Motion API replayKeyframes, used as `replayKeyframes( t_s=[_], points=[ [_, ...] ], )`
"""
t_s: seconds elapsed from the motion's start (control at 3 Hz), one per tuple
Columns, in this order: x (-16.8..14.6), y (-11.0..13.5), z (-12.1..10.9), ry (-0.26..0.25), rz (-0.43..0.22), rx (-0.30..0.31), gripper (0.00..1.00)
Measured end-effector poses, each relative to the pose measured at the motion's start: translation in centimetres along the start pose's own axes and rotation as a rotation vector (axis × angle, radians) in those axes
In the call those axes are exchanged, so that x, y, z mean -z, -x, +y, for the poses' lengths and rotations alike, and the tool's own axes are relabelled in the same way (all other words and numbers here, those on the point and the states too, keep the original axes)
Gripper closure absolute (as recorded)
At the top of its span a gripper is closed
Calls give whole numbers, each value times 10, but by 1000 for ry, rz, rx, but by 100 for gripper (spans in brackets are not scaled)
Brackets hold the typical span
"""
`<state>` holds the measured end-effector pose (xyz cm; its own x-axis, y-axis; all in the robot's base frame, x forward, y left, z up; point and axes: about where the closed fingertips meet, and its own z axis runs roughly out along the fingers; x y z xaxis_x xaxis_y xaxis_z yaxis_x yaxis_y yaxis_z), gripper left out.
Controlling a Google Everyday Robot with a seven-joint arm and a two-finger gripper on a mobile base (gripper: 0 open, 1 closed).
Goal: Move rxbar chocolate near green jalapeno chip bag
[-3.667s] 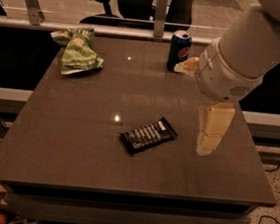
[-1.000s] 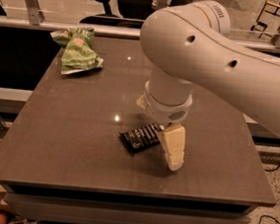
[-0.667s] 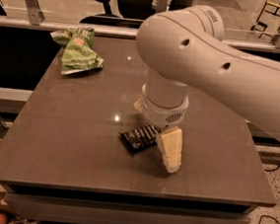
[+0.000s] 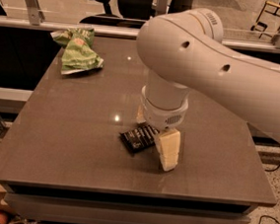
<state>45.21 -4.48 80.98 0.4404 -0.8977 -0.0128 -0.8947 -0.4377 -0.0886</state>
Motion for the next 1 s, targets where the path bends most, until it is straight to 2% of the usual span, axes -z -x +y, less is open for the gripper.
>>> replayKeyframes(
  t_s=[0.67, 1.0],
  points=[
    [11, 0, -1, 0, 0, 0, 88],
    [13, 0, -1, 0, 1, 0, 100]
  ],
)
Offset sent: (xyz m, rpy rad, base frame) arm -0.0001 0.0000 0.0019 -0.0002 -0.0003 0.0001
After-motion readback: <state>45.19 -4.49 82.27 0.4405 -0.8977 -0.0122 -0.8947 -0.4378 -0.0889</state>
